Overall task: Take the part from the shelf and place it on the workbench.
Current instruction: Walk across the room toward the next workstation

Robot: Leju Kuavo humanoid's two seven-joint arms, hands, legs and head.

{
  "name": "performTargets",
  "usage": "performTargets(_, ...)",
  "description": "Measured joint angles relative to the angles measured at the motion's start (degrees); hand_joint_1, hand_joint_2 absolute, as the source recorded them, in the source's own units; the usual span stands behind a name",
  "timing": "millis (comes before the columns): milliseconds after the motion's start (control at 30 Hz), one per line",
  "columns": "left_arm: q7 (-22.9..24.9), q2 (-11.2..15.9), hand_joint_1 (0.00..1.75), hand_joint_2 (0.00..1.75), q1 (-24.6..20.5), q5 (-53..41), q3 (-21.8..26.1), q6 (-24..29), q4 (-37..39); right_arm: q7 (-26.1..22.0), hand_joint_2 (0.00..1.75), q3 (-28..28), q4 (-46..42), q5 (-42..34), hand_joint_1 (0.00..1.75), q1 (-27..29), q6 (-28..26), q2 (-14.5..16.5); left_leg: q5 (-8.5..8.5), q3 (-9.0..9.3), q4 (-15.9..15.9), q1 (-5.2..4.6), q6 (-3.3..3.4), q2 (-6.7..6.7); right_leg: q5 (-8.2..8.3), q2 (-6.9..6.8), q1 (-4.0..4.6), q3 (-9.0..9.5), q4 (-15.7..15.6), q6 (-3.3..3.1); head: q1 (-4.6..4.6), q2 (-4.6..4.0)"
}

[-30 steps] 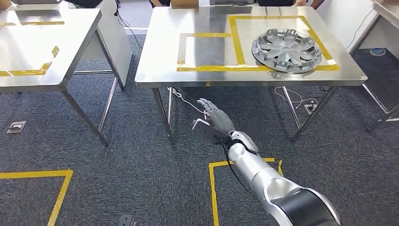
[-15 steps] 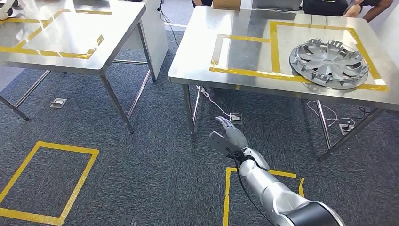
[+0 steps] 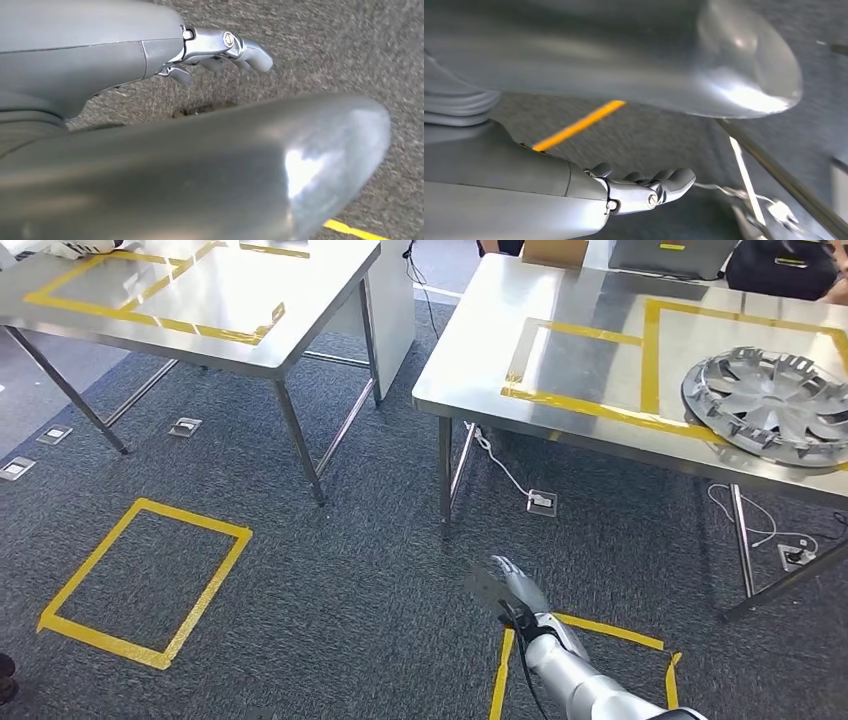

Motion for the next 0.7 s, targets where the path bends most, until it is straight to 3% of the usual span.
performTargets(33, 0.0, 0.0, 0.0, 0.0, 0.1, 0.0, 0.0, 0.0, 0.0, 0.3, 0.0, -0.3, 0.1, -0.3, 0.0, 0.7, -0.1, -0.1, 0.22, 0.03, -0.2, 0.21, 0.27, -0.69, -0.4, 0.73, -0.1, 0.03, 0.3, 0.37, 0.09, 0.0)
performTargets(67, 0.0, 0.0, 0.0, 0.0, 0.2, 0.0, 0.1, 0.0, 0.0, 0.6, 0.0, -0.7, 0.3, -0.6, 0.0, 1.2, -0.3, -0.2, 0.49, 0.07, -0.4, 0.44, 0.56, -1.37, -1.35, 2.32, -0.23, -0.35, 1.5, 0.73, 0.2, 0.0)
performTargets(133, 0.0, -0.1, 0.0, 0.0, 0.0, 0.0, 0.1, 0.0, 0.0, 1.2, 0.0, -1.9, 0.8, -1.4, 0.0, 2.5, -0.5, -0.7, 0.88, -0.06, -0.6, 0.74, 1.0, -2.8, -4.97, 6.44, -0.56, -2.87, 7.5, 1.38, 0.59, 0.0)
performTargets(200, 0.1, -0.1, 0.0, 0.0, 0.0, -0.1, 0.1, 0.1, 0.0, 1.9, 0.0, -3.3, 1.4, -2.2, 0.0, 4.2, -0.6, -1.1, 1.02, -0.38, -0.5, 0.8, 1.18, -4.62, -8.08, 7.87, -0.68, -6.19, 14.8, 1.74, 0.93, 0.0)
performTargets(233, 0.1, -0.1, 0.0, 0.0, 0.1, -0.2, 0.1, 0.1, 0.0, 2.3, 0.0, -4.0, 1.7, -2.5, 0.0, 5.0, -0.7, -1.3, 1.04, -0.51, -0.3, 0.81, 1.18, -5.57, -8.09, 7.96, -0.75, -6.89, 16.1, 1.84, 1.07, 0.0)
performTargets(267, 0.2, -0.1, 0.0, 0.0, 0.3, -0.3, 0.1, 0.2, 0.0, 2.6, 0.0, -4.5, 1.9, -2.7, 0.0, 5.6, -0.7, -1.4, 1.03, -0.62, -0.1, 0.86, 1.08, -6.46, -6.97, 8.05, -0.85, -6.54, 15.2, 1.92, 1.16, 0.0)
performTargets(300, 0.2, -0.2, 0.0, 0.0, 0.4, -0.5, 0.1, 0.3, 0.0, 3.1, 0.0, -5.1, 2.1, -2.8, 0.0, 6.1, -0.8, -1.5, 0.98, -0.74, 0.2, 0.94, 0.91, -7.31, -5.01, 8.39, -1.03, -5.08, 12.0, 2.0, 1.23, 0.0)
performTargets(367, 0.3, -0.2, 0.0, 0.0, 0.4, -0.8, 0.1, 0.4, 0.0, 4.3, 0.0, -5.9, 2.4, -2.8, 0.0, 6.9, -1.2, -1.6, 0.74, -1.13, 1.0, 1.04, 0.25, -8.82, -2.05, 10.56, -1.44, -1.48, 4.5, 2.08, 1.42, 0.0)
performTargets(433, 0.4, -0.2, 0.0, 0.0, 0.3, -1.0, 0.1, 0.5, 0.0, 5.8, 0.0, -6.6, 2.8, -2.7, 0.0, 7.9, -1.6, -1.7, 0.7, -1.54, 1.3, 0.99, -0.55, -9.98, -1.46, 11.77, -1.49, 0.03, 1.3, 1.57, 1.56, 0.0)
performTargets(500, 0.5, -0.2, 0.0, 0.0, 0.5, -1.1, 0.1, 0.5, 0.0, 7.5, 0.0, -7.1, 3.1, -2.6, 0.0, 9.0, -1.6, -1.6, 0.99, -1.83, 1.0, 1.07, -1.33, -10.92, -1.27, 10.61, -1.27, 0.01, 1.2, 0.57, 1.56, 0.0)
performTargets(533, 0.5, -0.2, 0.0, 0.0, 0.7, -1.1, 0.1, 0.5, 0.0, 8.4, 0.0, -7.2, 3.2, -2.5, 0.0, 9.5, -1.6, -1.6, 0.91, -2.0, 1.2, 1.08, -1.62, -10.37, -1.11, 10.05, -1.24, 0.05, 1.1, 0.09, 1.55, 0.0)
performTargets(600, 0.6, -0.1, 0.0, 0.0, 0.8, -1.2, 0.1, 0.5, 0.0, 10.2, 0.0, -7.5, 3.5, -2.3, 0.0, 10.4, -1.0, -1.6, -1.04, -3.4, 4.1, 0.97, -2.0, -7.11, -0.92, 8.8, -1.2, 0.09, 0.8, -0.82, 1.12, 0.0)
performTargets(633, 0.7, -0.1, 0.0, 0.0, 0.7, -1.4, 0.1, 0.5, 0.0, 11.1, 0.0, -7.7, 3.7, -2.2, 0.0, 10.9, -0.5, -1.6, -2.9, -4.74, 7.2, 0.92, -2.09, -5.11, -0.95, 8.12, -1.06, 0.1, 0.8, -1.11, 0.88, 0.0)
performTargets(700, 1.0, -0.1, 0.0, 0.0, 0.5, -1.9, 0.1, 0.5, 0.0, 12.9, 0.0, -8.0, 4.1, -2.1, 0.0, 12.3, 0.6, -1.7, -6.61, -8.03, 14.7, 0.95, -2.27, -3.54, -1.08, 6.49, -0.77, 0.07, 0.8, -1.4, 0.61, 0.0)
